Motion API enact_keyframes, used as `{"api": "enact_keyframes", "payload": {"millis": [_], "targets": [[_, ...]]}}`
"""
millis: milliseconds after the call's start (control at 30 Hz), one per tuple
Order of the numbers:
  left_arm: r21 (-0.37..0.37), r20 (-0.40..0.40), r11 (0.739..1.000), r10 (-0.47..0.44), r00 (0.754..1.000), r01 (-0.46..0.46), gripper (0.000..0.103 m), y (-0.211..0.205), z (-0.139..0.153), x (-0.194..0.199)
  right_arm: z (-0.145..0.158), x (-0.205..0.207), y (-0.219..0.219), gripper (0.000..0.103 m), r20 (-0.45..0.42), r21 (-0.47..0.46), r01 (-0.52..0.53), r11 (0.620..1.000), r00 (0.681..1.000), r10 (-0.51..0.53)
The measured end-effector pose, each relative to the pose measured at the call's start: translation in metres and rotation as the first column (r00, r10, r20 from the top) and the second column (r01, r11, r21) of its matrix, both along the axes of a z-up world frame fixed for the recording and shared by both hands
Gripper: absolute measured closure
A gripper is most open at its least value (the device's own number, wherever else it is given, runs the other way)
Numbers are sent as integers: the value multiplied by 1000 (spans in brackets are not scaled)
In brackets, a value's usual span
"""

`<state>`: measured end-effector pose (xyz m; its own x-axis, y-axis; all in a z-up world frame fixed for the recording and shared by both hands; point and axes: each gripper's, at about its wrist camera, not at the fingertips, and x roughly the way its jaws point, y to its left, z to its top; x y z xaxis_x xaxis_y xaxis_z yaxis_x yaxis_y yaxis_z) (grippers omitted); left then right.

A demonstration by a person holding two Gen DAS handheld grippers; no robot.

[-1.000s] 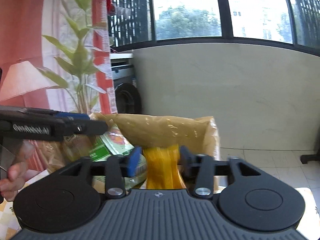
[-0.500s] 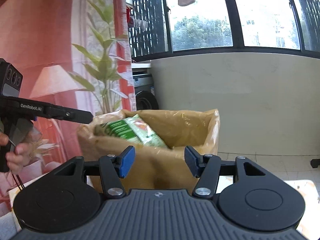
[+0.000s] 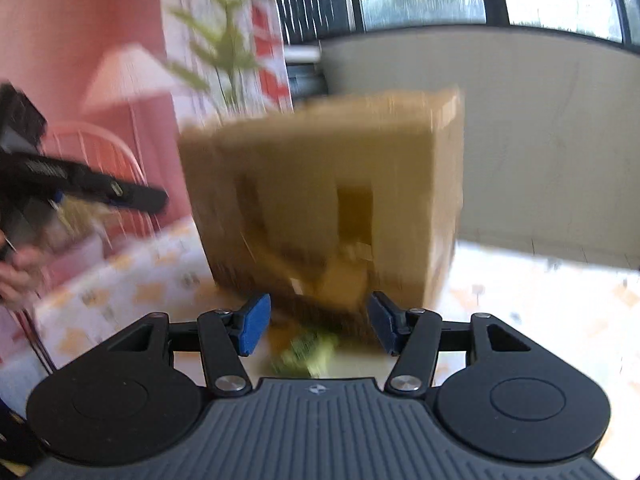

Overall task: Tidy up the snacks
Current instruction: 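Return both tools to the green candy on the table, then grasp the green wrapped candy with the right tool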

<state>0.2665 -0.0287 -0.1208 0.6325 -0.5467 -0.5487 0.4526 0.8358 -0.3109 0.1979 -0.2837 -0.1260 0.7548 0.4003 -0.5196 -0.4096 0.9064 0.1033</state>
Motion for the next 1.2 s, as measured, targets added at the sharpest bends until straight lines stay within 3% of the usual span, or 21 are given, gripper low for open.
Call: {"api": "enact_keyframes", "payload": {"millis": [200,433,600,833,967,1033,1200], "targets": [[11,-131,1000,-5,991,6,39,-28,-44,35,-45,27,27,47,-98,-129,-64,990,994,52],[61,-189,995,-67,980,80,39,-72,-79,59,-55,39,44,47,-104,-131,-90,987,992,77],[56,-237,995,-66,969,81,39,-79,-98,68,-61,46,50,48,-112,-93,-109,990,989,99],[70,-241,994,-70,968,89,40,-84,-113,63,-73,34,55,48,-75,-88,-84,993,994,77],[59,-244,993,-82,966,99,58,-88,-113,59,-74,34,60,47,-84,-116,-93,989,993,84],[98,-224,991,-71,972,95,64,-91,-115,53,-73,35,65,47,-96,-120,-78,990,993,67],[110,-213,989,-72,974,97,64,-94,-114,36,-69,23,72,53,-110,-115,-50,992,993,37]]}}
